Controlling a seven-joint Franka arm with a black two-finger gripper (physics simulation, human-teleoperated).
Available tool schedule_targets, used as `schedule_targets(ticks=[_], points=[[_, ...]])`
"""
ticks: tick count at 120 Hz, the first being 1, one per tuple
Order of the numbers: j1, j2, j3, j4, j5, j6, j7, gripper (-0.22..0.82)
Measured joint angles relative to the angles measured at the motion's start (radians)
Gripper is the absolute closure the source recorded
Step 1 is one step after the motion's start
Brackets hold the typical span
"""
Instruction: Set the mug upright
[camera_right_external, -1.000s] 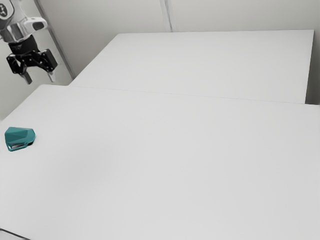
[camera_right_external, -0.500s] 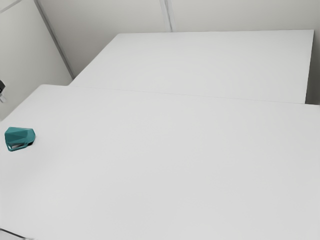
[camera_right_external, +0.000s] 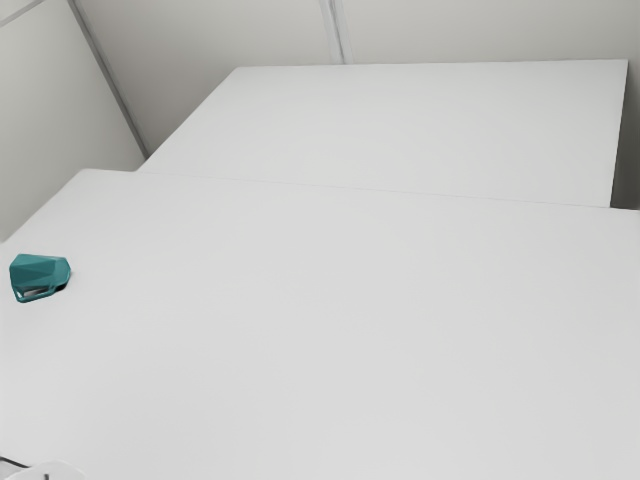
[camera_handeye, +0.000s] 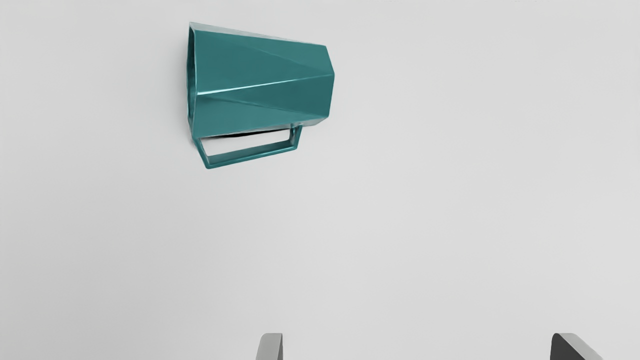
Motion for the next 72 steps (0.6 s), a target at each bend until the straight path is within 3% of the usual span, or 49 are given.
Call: schedule_targets(ticks=[49,72], points=[[0.093,0.167,0.005,0.110,-0.107,0.066,0.258,0.02],[0.092,0.251,0.052,0.159,-0.179,0.091,0.337,0.02]])
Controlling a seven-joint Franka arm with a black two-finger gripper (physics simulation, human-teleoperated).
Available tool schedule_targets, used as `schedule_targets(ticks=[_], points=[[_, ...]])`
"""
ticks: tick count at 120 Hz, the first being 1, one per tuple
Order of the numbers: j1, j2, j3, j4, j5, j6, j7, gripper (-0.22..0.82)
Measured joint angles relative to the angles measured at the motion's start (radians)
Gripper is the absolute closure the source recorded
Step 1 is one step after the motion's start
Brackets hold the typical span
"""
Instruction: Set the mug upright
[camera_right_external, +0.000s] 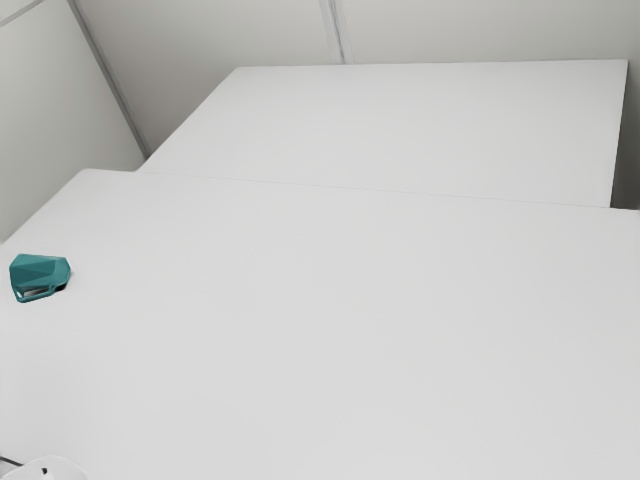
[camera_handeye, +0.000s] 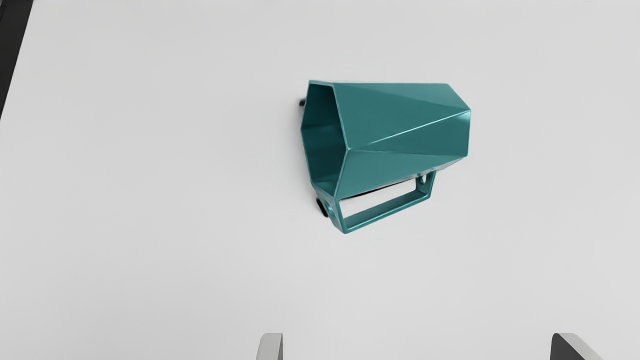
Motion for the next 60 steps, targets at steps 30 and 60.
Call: schedule_targets(ticks=[30,60], points=[[-0.001,0.141,0.018,0.112,-0.153,-0.003,0.071,0.02],[-0.003,0.205,0.046,0.130,-0.299,-0.066,0.100,0.02]])
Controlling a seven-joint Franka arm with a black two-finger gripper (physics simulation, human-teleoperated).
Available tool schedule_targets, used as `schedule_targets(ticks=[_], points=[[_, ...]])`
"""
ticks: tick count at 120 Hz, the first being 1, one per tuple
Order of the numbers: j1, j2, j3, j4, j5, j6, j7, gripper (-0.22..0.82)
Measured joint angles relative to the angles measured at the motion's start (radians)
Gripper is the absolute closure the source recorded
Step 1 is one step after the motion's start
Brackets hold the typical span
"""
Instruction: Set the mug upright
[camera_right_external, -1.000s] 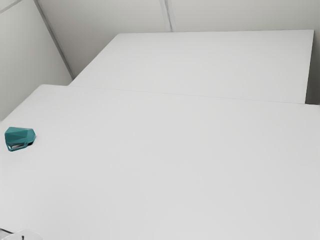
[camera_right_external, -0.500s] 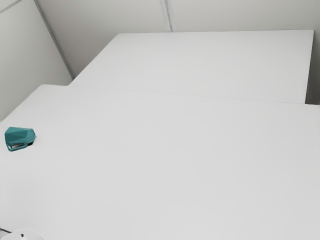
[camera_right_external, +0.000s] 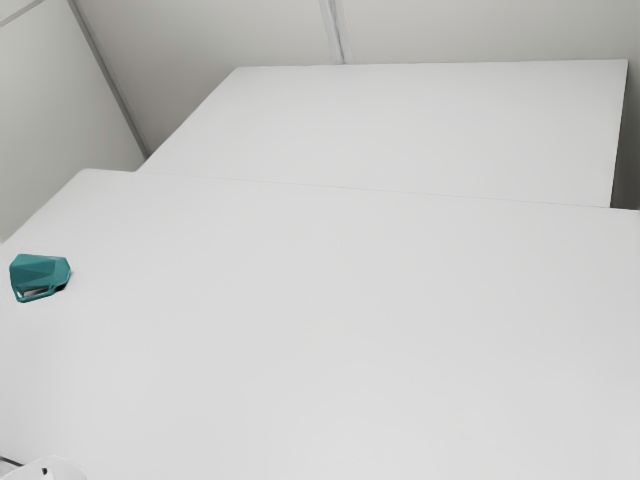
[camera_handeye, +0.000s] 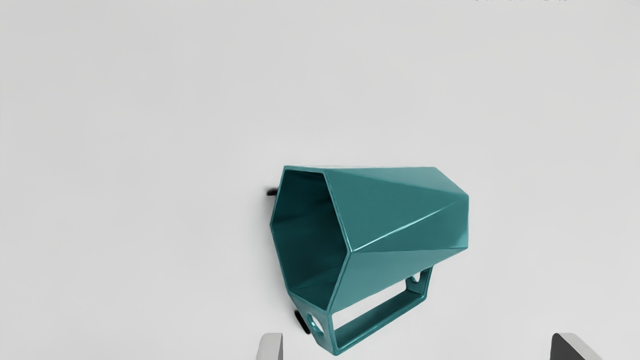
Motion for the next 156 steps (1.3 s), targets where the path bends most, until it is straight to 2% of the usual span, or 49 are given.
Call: schedule_targets(ticks=[38,89,156], points=[[-0.004,0.085,0.011,0.083,-0.043,-0.071,-0.017,0.02],[-0.041,0.173,0.013,0.168,-0.067,-0.059,-0.028,0.02],[-0.069,0.213,-0.001,0.162,-0.097,-0.045,-0.036,0.03]])
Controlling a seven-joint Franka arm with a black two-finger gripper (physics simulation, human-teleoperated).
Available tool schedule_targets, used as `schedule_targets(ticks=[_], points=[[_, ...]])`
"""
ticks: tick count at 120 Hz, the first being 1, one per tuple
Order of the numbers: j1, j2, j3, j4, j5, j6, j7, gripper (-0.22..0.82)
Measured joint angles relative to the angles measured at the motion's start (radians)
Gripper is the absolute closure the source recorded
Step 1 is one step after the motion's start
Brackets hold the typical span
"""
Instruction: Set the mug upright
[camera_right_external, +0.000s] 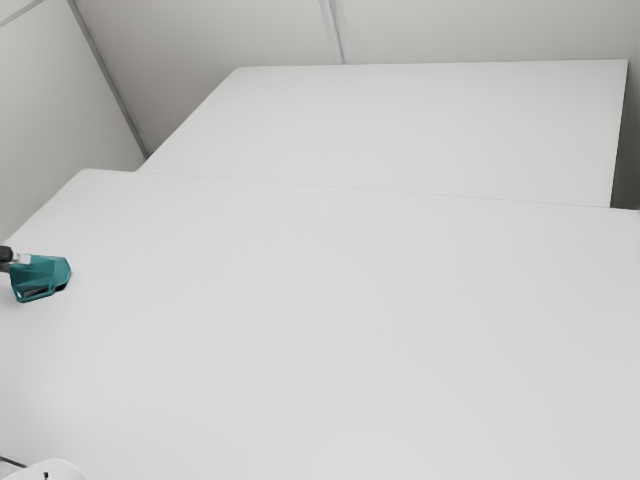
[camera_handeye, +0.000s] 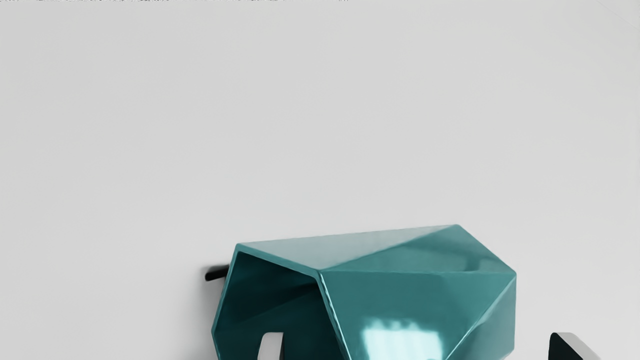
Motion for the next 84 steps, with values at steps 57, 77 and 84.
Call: schedule_targets(ticks=[57,77,84], points=[[-0.009,-0.002,-0.006,-0.008,-0.015,-0.006,-0.005,0.35],[-0.014,-0.021,-0.022,-0.019,-0.018,-0.009,-0.006,0.44],[-0.014,-0.040,-0.026,-0.036,-0.018,-0.008,-0.007,0.48]])
